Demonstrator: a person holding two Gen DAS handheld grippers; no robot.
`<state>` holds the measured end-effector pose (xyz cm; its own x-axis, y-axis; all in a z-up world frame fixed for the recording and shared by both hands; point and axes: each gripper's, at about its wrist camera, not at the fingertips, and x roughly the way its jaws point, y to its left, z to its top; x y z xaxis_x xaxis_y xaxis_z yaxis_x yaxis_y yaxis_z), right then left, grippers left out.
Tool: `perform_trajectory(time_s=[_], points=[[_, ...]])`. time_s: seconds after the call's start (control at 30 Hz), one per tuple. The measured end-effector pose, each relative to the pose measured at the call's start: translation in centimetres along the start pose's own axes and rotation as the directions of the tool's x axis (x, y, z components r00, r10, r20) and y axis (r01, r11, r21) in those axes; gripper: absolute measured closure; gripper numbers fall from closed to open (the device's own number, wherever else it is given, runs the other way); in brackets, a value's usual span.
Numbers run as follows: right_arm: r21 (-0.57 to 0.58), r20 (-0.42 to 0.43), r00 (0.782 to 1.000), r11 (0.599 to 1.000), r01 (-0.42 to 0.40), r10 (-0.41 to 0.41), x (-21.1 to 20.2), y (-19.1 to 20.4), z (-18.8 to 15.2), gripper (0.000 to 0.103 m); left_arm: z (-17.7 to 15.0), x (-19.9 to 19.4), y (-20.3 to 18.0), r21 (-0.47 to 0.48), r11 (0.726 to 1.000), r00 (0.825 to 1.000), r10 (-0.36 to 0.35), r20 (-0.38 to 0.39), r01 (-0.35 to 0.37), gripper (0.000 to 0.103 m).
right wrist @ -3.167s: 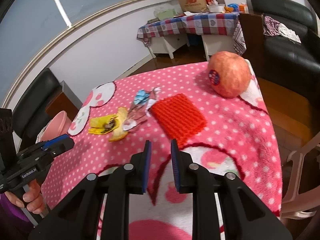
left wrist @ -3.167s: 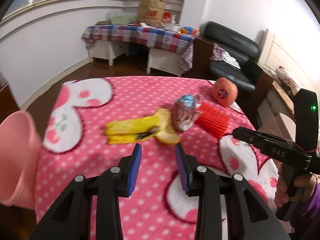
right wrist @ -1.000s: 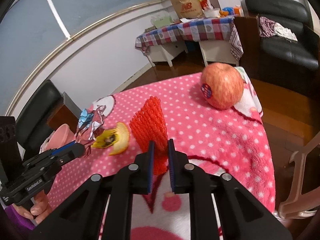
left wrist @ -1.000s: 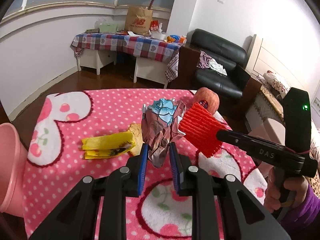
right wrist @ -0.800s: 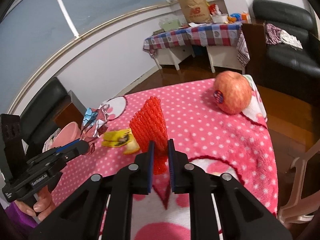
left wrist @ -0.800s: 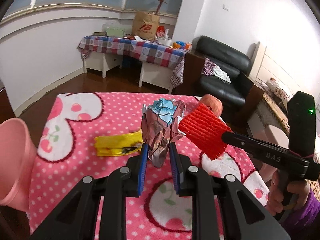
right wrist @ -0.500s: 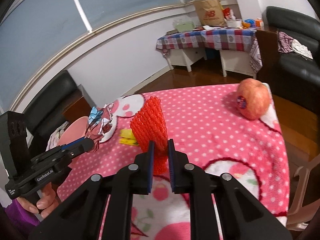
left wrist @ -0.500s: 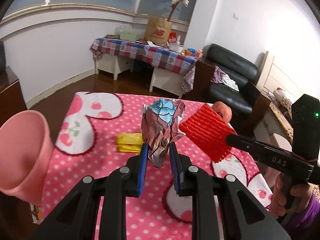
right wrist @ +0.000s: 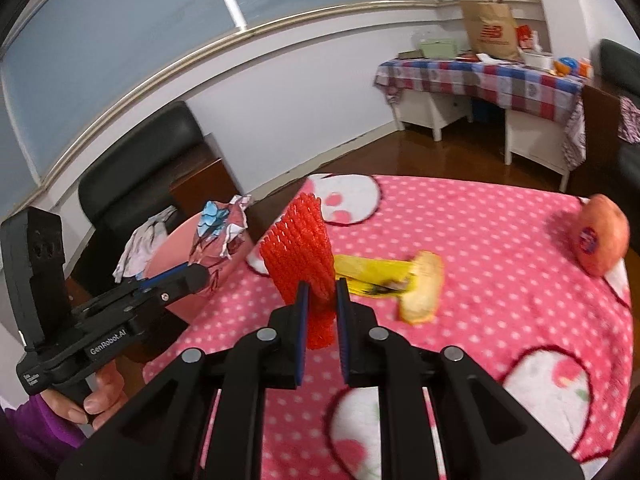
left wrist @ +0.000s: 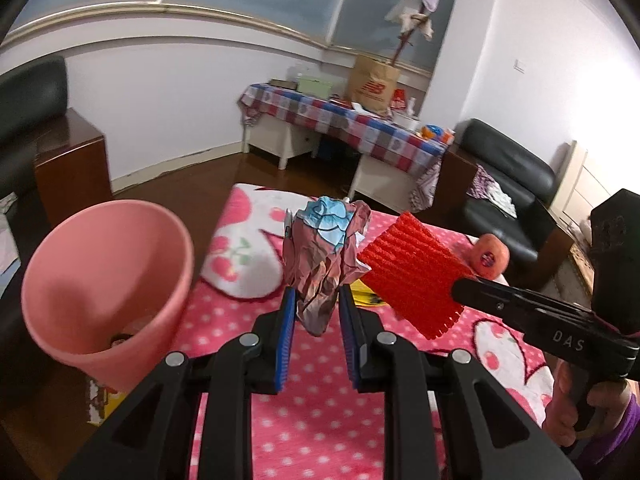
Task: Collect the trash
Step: 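Carry the foil wrapper with the left gripper while the right carries the red net to the bucket, then open both grippers over the pink bucket to drop the wrapper and net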
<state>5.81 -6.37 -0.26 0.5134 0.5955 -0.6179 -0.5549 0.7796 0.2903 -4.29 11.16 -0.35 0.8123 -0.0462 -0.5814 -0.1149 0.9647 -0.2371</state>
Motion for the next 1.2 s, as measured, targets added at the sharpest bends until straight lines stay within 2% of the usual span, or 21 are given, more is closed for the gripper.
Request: perform_trajectory(time_s=[0.27, 0.73, 1.2], points=[[-0.064, -0.026, 0.999, 0.997, -0.047, 0.046, 2.4, 3.2, 1.2, 0.090, -0.3, -1.1, 4.0, -0.061, 0.995, 0.996, 0.083, 0.019, -0.081, 0.082], [-0.180, -0.096, 0.985, 0.970, -0.161, 0.145, 8.2, 9.8, 3.8, 0.090, -0.5, -2.4, 10.9, -0.179, 0.955, 0.970, 0.241, 0.016, -0.234, 0.082], [-0.255, -0.152, 0.976, 0.948, -0.189, 0.153, 13.9, 14.7, 5.0, 0.090, -0.7, -2.2, 15.2, -0.232, 0.912, 0.940, 0.341, -0.025, -0.338, 0.082]])
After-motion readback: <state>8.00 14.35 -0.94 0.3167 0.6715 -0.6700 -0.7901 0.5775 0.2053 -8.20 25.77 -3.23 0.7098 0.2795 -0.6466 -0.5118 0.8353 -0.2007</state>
